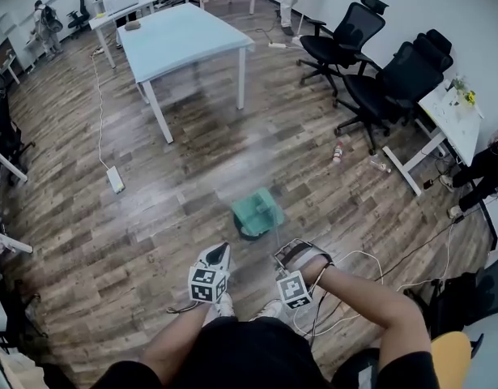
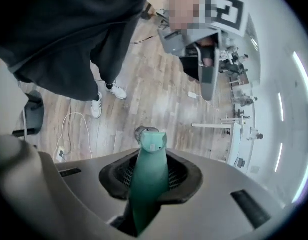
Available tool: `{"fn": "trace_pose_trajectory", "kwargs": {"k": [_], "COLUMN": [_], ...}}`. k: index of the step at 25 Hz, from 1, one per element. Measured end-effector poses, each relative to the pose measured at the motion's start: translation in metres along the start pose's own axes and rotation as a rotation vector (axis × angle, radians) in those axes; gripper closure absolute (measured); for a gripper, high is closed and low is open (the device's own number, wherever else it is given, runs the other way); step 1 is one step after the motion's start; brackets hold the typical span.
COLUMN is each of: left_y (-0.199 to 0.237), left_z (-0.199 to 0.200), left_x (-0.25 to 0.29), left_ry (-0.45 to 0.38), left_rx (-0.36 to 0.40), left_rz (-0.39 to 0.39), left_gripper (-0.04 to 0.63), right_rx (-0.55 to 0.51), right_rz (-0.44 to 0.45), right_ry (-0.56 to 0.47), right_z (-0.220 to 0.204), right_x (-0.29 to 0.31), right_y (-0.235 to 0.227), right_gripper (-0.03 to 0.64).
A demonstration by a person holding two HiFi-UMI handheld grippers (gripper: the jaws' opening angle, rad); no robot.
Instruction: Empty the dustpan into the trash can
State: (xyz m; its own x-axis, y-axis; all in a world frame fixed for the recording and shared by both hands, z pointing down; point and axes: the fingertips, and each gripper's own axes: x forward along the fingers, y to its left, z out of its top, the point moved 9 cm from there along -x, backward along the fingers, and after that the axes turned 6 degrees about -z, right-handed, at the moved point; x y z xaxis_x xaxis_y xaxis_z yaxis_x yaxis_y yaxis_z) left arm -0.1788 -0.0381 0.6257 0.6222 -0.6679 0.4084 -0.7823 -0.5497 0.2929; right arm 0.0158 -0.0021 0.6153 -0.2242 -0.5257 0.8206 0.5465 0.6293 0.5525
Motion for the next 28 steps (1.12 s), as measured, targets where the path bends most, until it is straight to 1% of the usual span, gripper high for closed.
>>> {"fn": "trace_pose_trajectory", "kwargs": {"k": [5, 9, 13, 16, 18, 20, 22, 25, 28], "left_y": [-0.003, -0.005, -0.006, -0.006, -0.007, -0.009, -0.010, -0.011, -0.013], "left_z": [0.005, 0.006, 0.007, 0.011, 0.014, 0.014, 0.014, 0.014, 0.017], "left_x": [0.002, 0.004, 0.006, 0.009, 0.011, 0.013, 0.014, 0.017, 0.022], "left_ry": [0.000, 0.006, 0.006, 0.005, 0.006, 0.008, 0.011, 0.015, 0.020], "left_rx": [0.016, 0.025, 0.036, 0.045, 0.052, 0.059, 0.065, 0.073, 0.083], "left_rz": [-0.005, -0.003, -0.004, -0.006, -0.009, -0.012, -0.015, -0.018, -0.025], "left_gripper": [0.583, 0.583, 0.583, 0.583, 0.583, 0.583, 0.583, 0.583, 0.583], "right_rx": [0.331, 0.594, 0.866, 1.095, 1.267, 1.447, 1.593, 1.730, 1.801], "right_rz": [-0.012, -0.018, -0.058, -0.075, -0.082, -0.087, -0.100, -0.140, -0.179], "right_ry": [0.010, 0.012, 0.016, 0.029, 0.031, 0.032, 0.025, 0.011, 0.009], "right_z": [-0.034, -0.058, -0.084, -0.113, -0.134, -0.155, -0.172, -0.188, -0.194], "right_x": [0.000, -0.001, 0.000, 0.001, 0.000, -0.002, -0.003, -0.007, -0.014], "right_y": [-0.027, -0.040, -0.051, -0.058, -0.057, -0.050, -0.038, -0.021, -0.006], "right_gripper": [0.518, 0.518, 0.518, 0.518, 0.518, 0.518, 0.518, 0.518, 0.518]}}
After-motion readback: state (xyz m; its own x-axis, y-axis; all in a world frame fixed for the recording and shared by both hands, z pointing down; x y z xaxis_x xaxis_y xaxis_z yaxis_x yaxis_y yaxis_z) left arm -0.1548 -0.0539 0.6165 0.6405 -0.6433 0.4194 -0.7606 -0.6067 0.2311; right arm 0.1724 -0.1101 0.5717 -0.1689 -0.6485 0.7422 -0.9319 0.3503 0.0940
